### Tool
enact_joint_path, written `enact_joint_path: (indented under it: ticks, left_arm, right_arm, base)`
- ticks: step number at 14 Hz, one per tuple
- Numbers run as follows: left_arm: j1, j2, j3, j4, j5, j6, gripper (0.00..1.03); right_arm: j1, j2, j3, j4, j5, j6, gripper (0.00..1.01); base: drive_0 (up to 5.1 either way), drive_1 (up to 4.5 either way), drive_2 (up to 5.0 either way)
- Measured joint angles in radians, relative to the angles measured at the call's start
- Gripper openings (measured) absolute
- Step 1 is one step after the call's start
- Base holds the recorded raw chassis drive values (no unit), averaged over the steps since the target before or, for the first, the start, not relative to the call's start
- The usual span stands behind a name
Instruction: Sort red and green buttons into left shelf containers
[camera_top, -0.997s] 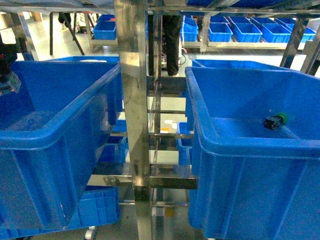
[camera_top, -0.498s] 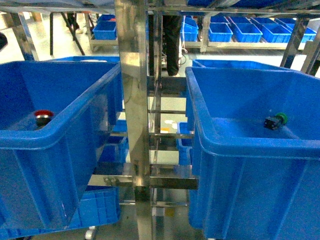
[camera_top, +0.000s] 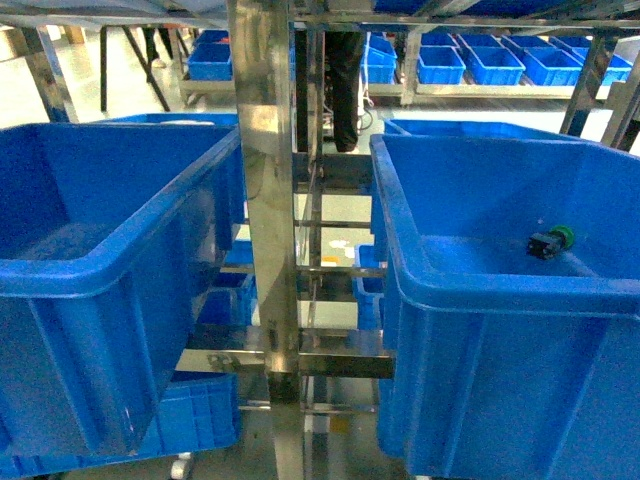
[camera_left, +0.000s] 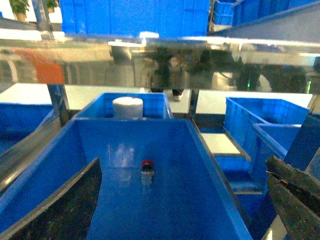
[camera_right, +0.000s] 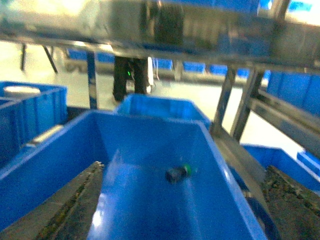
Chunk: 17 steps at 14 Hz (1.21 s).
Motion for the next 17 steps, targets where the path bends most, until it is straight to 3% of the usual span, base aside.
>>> enact_joint_path:
  ticks: [1,3,4,8,9,17]
  left_arm:
    - [-0.005,0.012,-0.013,0.035,-0.010,0.006,0.95]
    - [-0.043,-0.059,-0.158,0.144,-0.076,0.031,0.70]
    - [-0.085,-0.100,-0.213,0.165,-0.104,0.033,0.57]
    - [-0.088,-0.210,-0.369,0.196,-0.108,0.034,0.08]
    - [-0.088,-0.234,-0.390,0.196,-0.108,0.035,0.02]
    - [-0.089,-0.451,-0.521,0.111,-0.108,0.036,0.02]
  right_arm:
    - [0.040,-0.025,0.009,-0.094,0.058,0.031,0.89]
    - [0.064,-0.096,-0.057,-0.106,0.066,0.069,0.64]
    - [0.063,-0.126,-0.095,-0.106,0.072,0.076,0.51]
    - [0.058,-0.241,-0.188,-0.129,0.074,0.079,0.01]
    - [0.058,-0.264,-0.200,-0.140,0.074,0.082,0.02]
    - [0.058,-0.474,-0.279,-0.265,0.075,0.084,0.02]
  base:
    - [0.0,0.00,0.0]
    - [0.0,0.00,0.0]
    - [0.0,0.00,0.0]
    - [0.0,0.00,0.0]
    - [0.0,0.00,0.0]
    - [0.0,0.00,0.0]
